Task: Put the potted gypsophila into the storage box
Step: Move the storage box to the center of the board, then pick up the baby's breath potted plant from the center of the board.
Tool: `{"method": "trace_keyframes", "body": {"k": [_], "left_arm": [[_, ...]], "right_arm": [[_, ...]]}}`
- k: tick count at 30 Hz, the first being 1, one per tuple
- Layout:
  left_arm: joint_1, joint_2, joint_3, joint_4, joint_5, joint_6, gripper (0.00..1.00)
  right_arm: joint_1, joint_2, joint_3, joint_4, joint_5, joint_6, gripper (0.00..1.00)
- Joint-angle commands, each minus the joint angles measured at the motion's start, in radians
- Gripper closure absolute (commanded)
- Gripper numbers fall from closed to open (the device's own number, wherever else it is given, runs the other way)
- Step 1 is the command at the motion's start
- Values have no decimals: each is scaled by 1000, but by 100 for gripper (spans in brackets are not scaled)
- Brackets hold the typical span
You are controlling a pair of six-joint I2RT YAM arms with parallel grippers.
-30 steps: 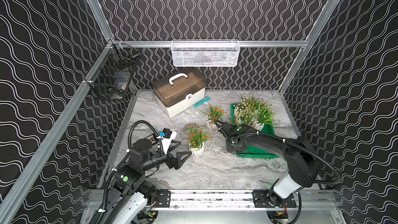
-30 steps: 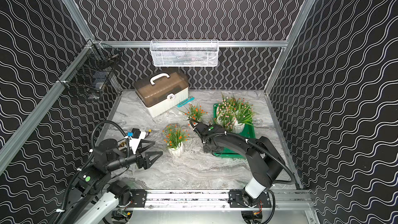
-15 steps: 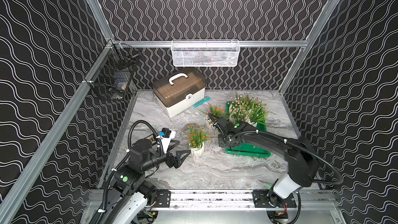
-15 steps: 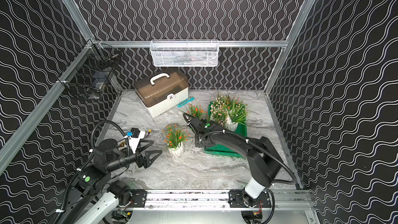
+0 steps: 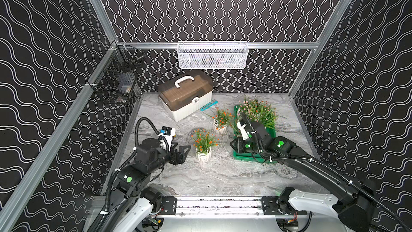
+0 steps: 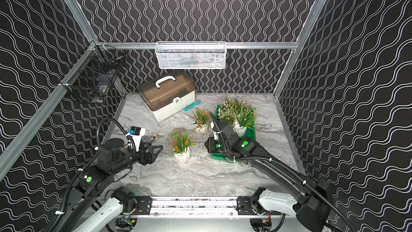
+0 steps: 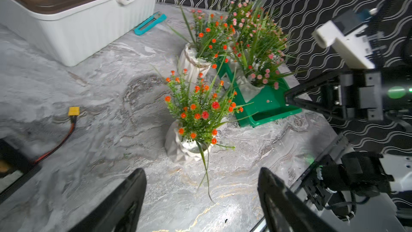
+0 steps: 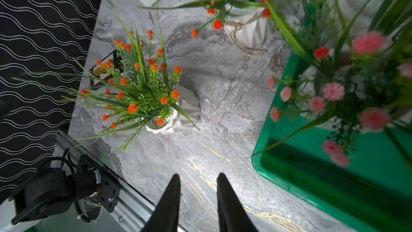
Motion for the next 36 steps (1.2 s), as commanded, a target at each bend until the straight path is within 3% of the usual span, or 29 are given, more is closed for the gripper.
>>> {"method": "trace_keyframes", "body": {"k": [1,4,15,22,36], "left_arm": [[0,18,40,-100,-57,-70,19],[0,27,63,-174,-62,-124,21],[0,116,166,-439,-89,-208,32],[-1,285,112,-331,-62,-225,40],[0,413,-14,35,22,-291,50]], "right_arm": [[-89,-13,-4,63,-224,-47,70],[-187,-27,-44,124,-397,-40,70],[-284,-29,-96,147,-526,-3,70],[-340,-10,-106,173,-587,-23,71],[-344,-31,-115,174,-598,-44,70]]}}
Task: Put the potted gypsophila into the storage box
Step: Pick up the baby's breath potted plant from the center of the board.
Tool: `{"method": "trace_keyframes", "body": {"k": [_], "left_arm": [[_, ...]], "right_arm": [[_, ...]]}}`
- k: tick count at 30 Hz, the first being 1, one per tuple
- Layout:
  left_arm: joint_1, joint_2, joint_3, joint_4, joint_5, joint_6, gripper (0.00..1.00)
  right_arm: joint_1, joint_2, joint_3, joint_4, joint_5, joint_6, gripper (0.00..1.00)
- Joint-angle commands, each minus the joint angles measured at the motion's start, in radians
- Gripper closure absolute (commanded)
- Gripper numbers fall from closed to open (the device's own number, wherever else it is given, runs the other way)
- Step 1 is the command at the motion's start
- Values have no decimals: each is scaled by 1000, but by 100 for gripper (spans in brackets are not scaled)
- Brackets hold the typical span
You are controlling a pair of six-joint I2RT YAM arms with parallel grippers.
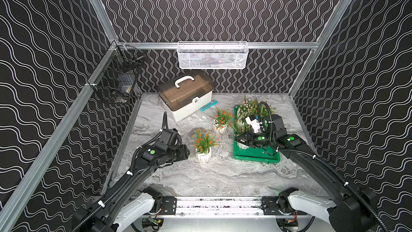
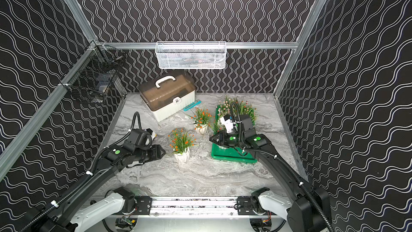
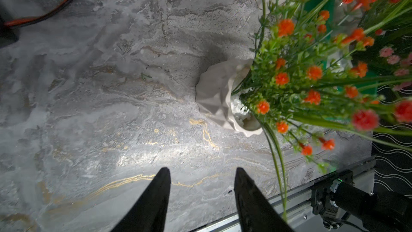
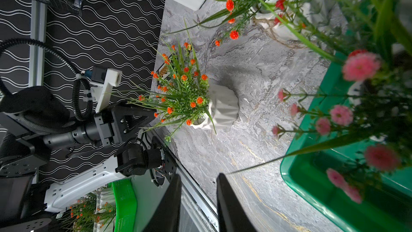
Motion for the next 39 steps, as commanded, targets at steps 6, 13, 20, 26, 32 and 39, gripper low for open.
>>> {"method": "trace_keyframes", "body": {"k": [6,13,20,26,32,39], "left_arm": [[1,64,-31,209,57,-35,54],[-1,145,-28,263,81,-33,54],[-4,195,-20,286,97,-19,54],[-14,301,0,284,81,16,54],[-31,369,26,266,53,38,54],[-40,416,40,275,62,53,54]], "right_arm": [[-2,-6,-13,46,-44,7,70],[-2,-4,-6,14,-56,-5,70],[-2,-6,-4,-6,-48,-20,70],[-2,-14,-1,-16,-39,-37,70],[-2,0,-1,-14,-51,-44,70],[-2,1,2,-20,-44,-47,70]]}}
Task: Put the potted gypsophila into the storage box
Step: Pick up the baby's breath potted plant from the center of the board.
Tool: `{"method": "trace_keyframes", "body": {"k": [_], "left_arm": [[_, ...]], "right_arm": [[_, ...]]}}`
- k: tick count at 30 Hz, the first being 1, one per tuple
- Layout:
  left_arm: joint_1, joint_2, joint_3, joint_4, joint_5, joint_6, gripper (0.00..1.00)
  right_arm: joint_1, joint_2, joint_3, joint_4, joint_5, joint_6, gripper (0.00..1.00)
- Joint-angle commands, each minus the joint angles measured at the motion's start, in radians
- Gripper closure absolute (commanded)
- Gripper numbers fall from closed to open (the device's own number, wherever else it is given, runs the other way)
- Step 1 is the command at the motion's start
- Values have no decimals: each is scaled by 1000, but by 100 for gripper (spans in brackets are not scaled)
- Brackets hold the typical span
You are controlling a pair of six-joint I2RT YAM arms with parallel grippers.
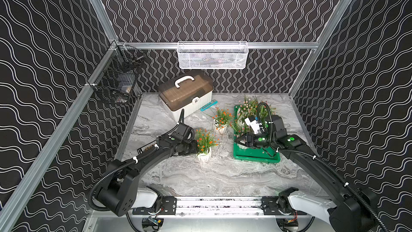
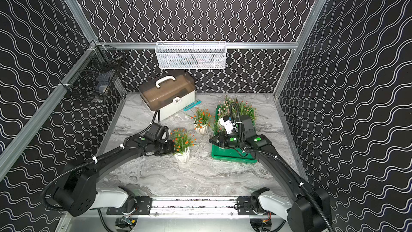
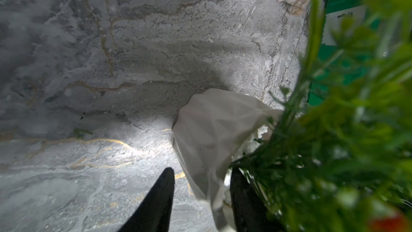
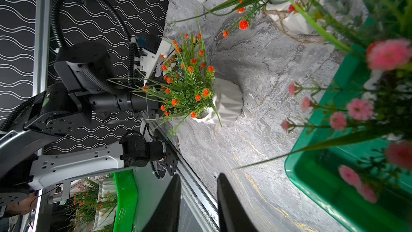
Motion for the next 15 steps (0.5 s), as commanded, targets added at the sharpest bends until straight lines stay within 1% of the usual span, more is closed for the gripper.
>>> {"method": "trace_keyframes", "body": {"k": [1,5,9,15], "left_arm": [[-2,8,7,11,-4,21,55],[-2,30,1,24,5,27,55],[-4,43,-7,39,14,26,58],[-4,29,-5,40,23,26,71]], "right_arm": [[0,4,10,-13,-6,-14,70],[1,-2,6,-16,-2,-13,70],[0,-11,6,-20,6,-13,70],[0,-9,9,-29,17,-10,70]]}}
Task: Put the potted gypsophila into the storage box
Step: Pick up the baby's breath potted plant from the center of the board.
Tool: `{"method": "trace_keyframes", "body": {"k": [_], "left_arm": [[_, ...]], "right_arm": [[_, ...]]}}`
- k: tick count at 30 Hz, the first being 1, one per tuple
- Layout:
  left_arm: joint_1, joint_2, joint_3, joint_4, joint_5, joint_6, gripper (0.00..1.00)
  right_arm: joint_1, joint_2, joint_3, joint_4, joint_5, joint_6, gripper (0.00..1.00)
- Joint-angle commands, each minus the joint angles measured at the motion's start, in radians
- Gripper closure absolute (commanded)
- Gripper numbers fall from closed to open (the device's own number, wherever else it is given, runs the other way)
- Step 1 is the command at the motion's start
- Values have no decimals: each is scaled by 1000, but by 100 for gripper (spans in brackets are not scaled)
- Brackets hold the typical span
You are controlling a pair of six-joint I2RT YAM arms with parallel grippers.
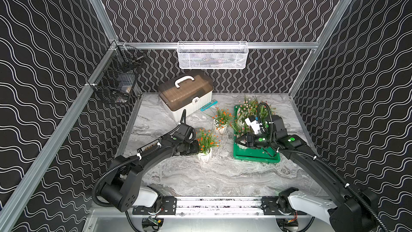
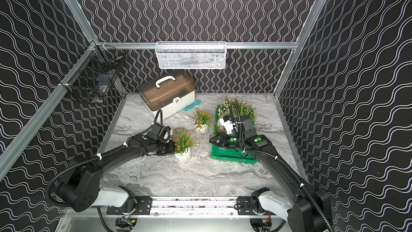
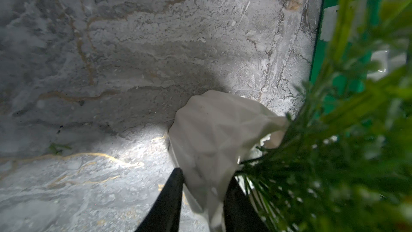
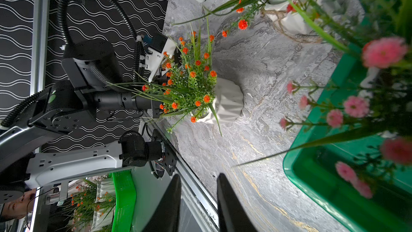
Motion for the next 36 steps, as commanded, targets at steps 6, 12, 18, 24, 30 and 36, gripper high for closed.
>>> {"method": "trace_keyframes", "body": {"k": [6,12,18,24,30,36], "left_arm": [[-1,-11,15,-18,36,17,87],[-2,-32,31,-45,41,28,92],[-1,-107,74,-128,32,46,98],[-13,-182,157,-230,42,60,100],[-53,-199,259,-319,44,91,100],[-71,-181,302,-349,40,116,100]], "right_arm": [[1,-10,9,-33,22,2,70],[1,-45,2,-55,46,8,70],[1,-38,-16,-64,64,7,70],[4,-38,-30,-35,19,37,67],[4,-46,-116,185,-168,211,54],[5,-42,-173,282,-207,309,42]]}}
